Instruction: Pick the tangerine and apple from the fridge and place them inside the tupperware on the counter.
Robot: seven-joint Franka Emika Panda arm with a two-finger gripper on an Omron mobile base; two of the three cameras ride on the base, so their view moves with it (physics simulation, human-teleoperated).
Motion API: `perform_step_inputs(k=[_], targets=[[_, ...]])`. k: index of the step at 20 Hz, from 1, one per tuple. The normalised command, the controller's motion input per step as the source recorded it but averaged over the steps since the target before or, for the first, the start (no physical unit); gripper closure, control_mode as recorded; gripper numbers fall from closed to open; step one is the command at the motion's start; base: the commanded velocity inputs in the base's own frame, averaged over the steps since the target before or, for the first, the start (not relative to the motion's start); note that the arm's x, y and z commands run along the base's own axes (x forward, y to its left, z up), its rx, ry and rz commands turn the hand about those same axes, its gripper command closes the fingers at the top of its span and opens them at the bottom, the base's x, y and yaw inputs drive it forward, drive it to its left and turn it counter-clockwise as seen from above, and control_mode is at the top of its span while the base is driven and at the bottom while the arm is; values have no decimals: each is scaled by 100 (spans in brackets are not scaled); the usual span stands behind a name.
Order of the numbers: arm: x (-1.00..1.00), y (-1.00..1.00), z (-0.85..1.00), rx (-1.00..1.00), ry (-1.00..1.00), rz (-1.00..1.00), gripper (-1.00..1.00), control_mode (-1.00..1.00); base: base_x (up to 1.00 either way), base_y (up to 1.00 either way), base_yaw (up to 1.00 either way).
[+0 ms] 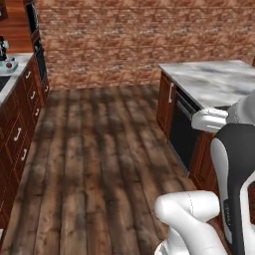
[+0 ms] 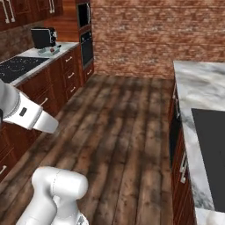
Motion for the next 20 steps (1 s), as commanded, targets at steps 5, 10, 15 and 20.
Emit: perform_step_inputs(k=[5,10,15,20], targets=[[0,0,0,0,0,0,100,100,100,39,27],[0,0,0,0,0,0,100,100,100,18,43],[0,0,0,0,0,0,100,100,100,0,68],[0,0,0,0,0,0,100,100,100,-12,84]])
